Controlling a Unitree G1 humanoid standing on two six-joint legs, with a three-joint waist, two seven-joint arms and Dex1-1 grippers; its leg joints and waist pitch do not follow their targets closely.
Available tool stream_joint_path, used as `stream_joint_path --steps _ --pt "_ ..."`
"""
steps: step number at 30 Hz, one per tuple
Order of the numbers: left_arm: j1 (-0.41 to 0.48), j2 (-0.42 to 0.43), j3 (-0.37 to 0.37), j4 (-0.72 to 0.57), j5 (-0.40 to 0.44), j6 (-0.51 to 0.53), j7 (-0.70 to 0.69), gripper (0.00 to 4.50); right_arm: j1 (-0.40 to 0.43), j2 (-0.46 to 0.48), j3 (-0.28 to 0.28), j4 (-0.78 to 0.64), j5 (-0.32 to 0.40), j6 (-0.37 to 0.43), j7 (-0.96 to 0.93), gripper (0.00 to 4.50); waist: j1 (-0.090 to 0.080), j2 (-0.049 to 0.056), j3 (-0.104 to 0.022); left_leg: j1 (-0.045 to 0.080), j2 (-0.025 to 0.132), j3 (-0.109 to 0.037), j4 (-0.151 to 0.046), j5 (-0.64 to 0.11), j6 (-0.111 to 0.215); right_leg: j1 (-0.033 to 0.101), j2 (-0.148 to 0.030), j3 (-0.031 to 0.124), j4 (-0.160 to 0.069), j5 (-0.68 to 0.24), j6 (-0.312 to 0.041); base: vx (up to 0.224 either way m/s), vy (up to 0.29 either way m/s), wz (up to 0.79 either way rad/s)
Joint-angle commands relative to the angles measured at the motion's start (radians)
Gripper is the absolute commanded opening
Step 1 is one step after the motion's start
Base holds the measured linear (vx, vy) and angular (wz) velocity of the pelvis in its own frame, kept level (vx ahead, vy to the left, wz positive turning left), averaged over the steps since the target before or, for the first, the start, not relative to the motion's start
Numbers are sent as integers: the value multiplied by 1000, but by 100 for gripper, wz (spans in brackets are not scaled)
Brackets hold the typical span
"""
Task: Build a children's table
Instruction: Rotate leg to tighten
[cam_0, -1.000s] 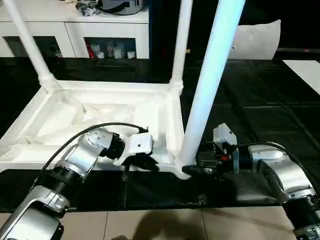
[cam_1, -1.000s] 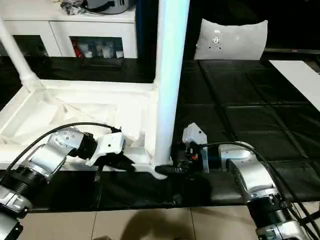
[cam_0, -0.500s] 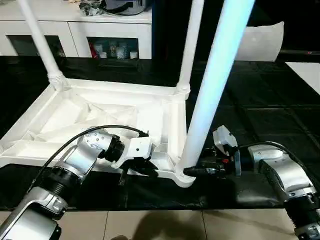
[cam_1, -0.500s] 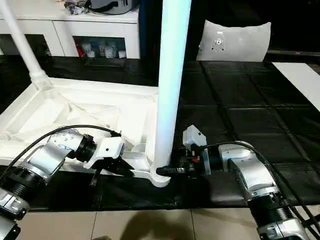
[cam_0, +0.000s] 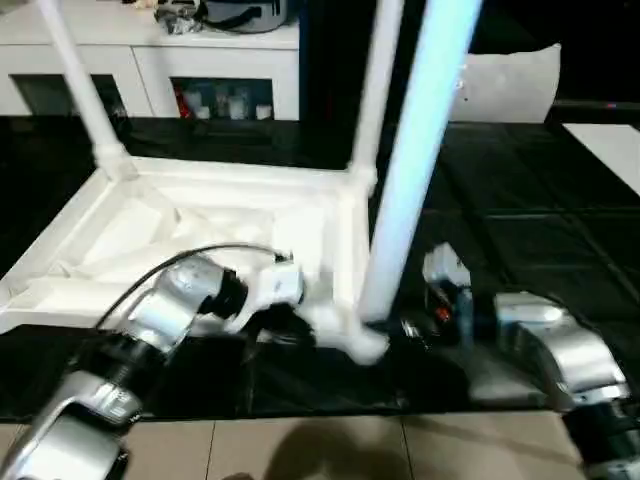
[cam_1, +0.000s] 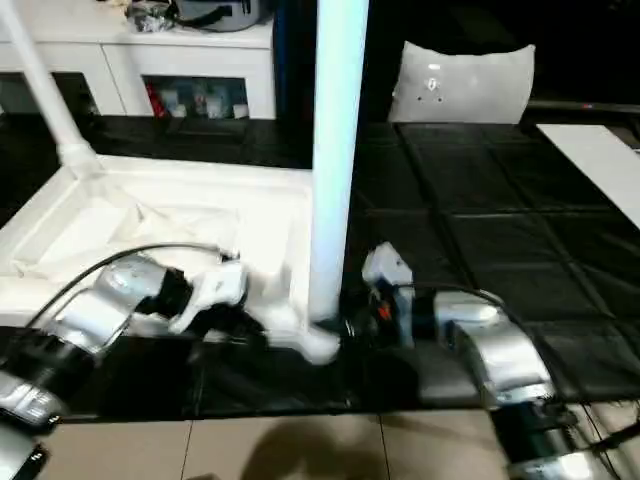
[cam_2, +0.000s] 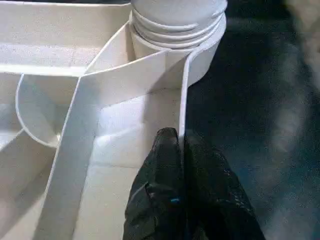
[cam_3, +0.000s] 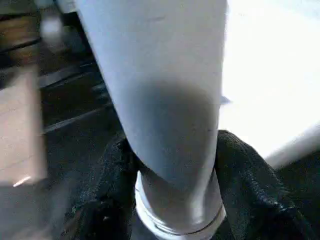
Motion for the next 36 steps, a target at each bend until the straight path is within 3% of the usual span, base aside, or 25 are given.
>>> stream_joint_path --steps 1,3,4,8,11,13,16,17,20,27,29,34,35,36 --pt "-46 -80 42 -23 -34 51 120 0 -18 65 39 8 -9 29 -86 194 -8 -3 -64 20 35 -26 -73 -369 -19 39 -57 35 -109 -627 -54 0 0 0" --pt "-60 -125 64 -19 -35 103 202 0 -34 119 15 27 -28 49 -196 194 -32 0 -66 12 35 -33 -72 -399 -20 43 -56 27 -110 -615 -48 0 0 0" --pt "-65 -138 69 -16 -32 117 227 0 -39 136 9 32 -34 57 -233 193 -34 1 -69 16 35 -34 -71 -403 -18 43 -58 25 -112 -610 -48 0 0 0" --pt "-95 -231 114 6 -14 186 393 0 -66 241 -23 62 -75 82 -432 193 -54 0 -74 7 36 -33 -74 -372 -3 47 -59 30 -104 -520 -82 0 0 0" --pt "-116 -292 147 27 -20 212 486 0 -76 293 -28 89 -87 35 -486 193 -53 -3 -78 3 36 -27 -72 -319 14 47 -59 38 -95 -452 -115 0 0 0" --pt "-118 -294 143 29 -9 211 499 0 -79 304 -42 98 -83 24 -504 249 -50 -3 -80 -1 37 -25 -73 -282 29 52 -59 43 -87 -385 -135 0 0 0" --pt "-114 -286 134 21 2 215 497 0 -79 315 -65 95 -70 31 -516 268 -46 -4 -85 -5 36 -18 -71 -205 61 58 -57 50 -71 -265 -180 0 0 0" --pt "-112 -278 129 19 7 210 490 0 -77 309 -65 91 -72 30 -511 295 -42 -2 -85 -4 35 -16 -69 -184 71 58 -56 51 -68 -246 -190 0 0 0" --pt "-102 -259 121 10 13 193 458 0 -65 281 -65 78 -75 12 -485 310 -34 -3 -85 -5 35 -14 -68 -165 79 61 -56 51 -66 -259 -185 0 0 0" --pt "-69 -187 89 -11 12 133 349 0 -24 173 -95 29 -32 -37 -337 376 -25 0 -83 -2 42 -16 -72 -195 71 61 -53 53 -65 -270 -181 0 0 0" --pt "-52 -141 68 -14 10 87 268 0 -7 95 -76 5 -29 -51 -226 396 -27 1 -79 -3 39 -17 -73 -223 68 61 -53 51 -70 -295 -180 0 0 0" --pt "-36 -73 28 -21 7 18 139 0 -8 -1 -58 4 -16 -68 -87 426 -24 1 -76 5 40 -17 -73 -273 52 54 -55 51 -81 -388 -155 0 0 0" --pt "-32 -61 21 -25 0 3 104 0 -13 -22 -49 15 -19 -86 -54 426 -25 -9 -75 3 41 -16 -73 -269 51 55 -54 52 -80 -390 -153 0 0 0" --pt "-28 -46 10 -32 -10 -14 58 0 -19 -49 -35 28 -22 -111 -6 426 -19 -2 -74 7 44 -16 -74 -272 49 50 -56 53 -80 -399 -154 0 0 0"
